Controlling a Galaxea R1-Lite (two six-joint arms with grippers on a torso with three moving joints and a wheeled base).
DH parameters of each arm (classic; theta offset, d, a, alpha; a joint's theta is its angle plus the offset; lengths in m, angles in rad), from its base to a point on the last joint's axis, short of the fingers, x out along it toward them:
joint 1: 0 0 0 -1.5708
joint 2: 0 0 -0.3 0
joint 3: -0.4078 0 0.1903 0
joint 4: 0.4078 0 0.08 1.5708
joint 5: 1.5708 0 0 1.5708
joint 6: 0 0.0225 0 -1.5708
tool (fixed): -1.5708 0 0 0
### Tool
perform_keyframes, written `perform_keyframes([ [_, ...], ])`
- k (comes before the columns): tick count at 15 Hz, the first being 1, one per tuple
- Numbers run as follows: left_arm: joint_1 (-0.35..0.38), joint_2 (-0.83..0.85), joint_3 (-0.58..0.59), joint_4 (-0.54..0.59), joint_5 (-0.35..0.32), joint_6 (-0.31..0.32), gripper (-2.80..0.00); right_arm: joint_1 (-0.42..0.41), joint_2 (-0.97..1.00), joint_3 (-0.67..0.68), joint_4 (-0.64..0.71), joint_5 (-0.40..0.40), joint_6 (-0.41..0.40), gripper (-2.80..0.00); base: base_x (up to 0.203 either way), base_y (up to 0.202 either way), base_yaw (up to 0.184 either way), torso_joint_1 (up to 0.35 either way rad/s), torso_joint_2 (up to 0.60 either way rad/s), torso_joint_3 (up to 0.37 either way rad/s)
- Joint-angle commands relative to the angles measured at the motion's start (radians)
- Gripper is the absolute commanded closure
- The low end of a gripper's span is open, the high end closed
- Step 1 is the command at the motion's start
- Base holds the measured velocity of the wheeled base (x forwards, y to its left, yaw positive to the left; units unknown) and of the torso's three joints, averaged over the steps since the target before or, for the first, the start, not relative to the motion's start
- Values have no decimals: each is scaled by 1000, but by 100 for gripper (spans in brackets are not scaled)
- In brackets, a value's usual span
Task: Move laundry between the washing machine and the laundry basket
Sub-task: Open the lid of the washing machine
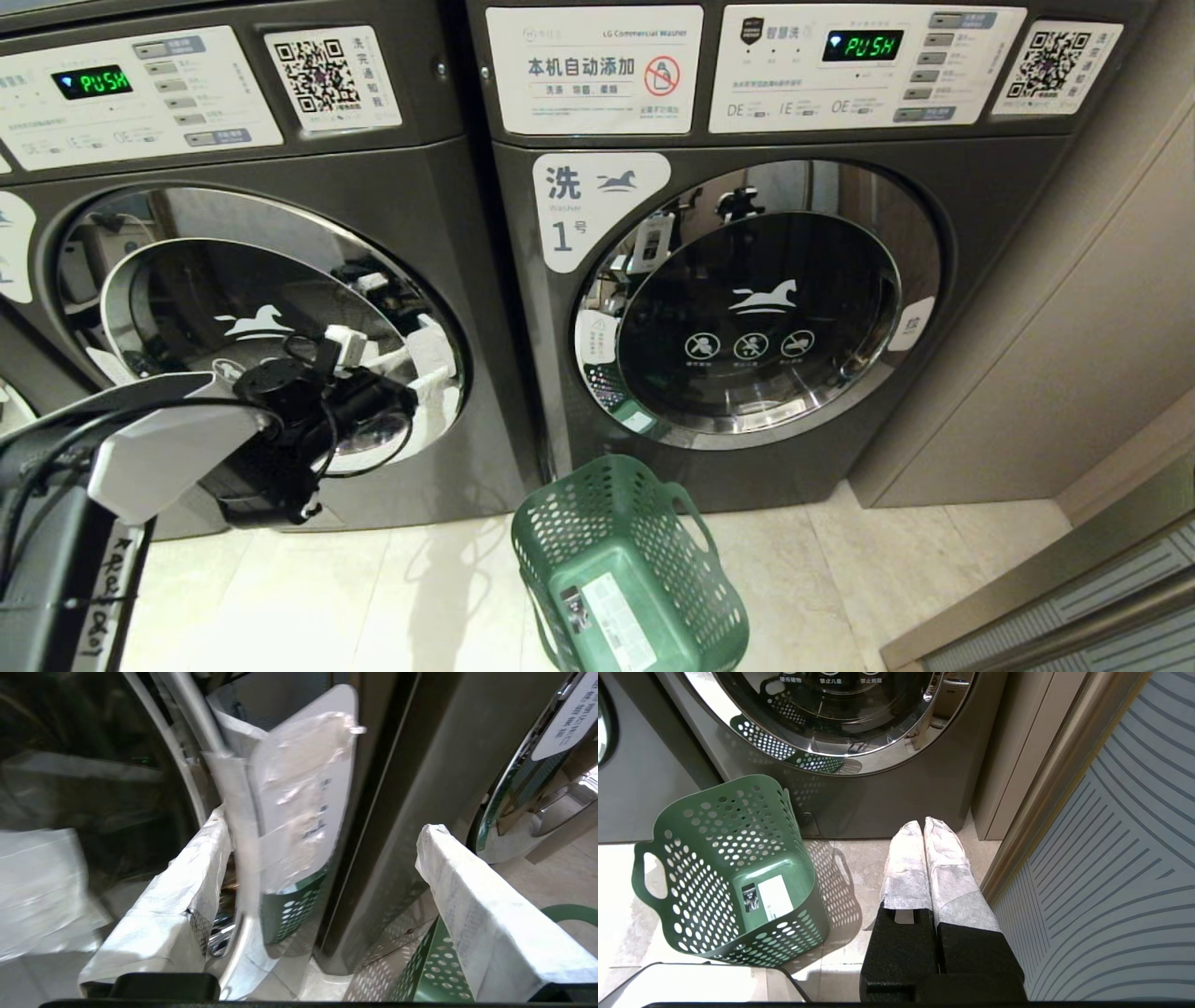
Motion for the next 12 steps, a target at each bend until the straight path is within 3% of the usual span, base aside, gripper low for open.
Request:
perform_keyframes([
  [1, -11, 15, -11, -8, 5, 0, -280, 0, 1, 0, 0, 0, 0, 0, 0, 0, 0, 0, 0, 0],
  [9, -46, 64, -65, -9, 4, -12, -280, 0, 1, 0, 0, 0, 0, 0, 0, 0, 0, 0, 0, 0],
  [12, -40, 66, -74, -13, -109, -14, -280, 0, 1, 0, 0, 0, 0, 0, 0, 0, 0, 0, 0, 0],
])
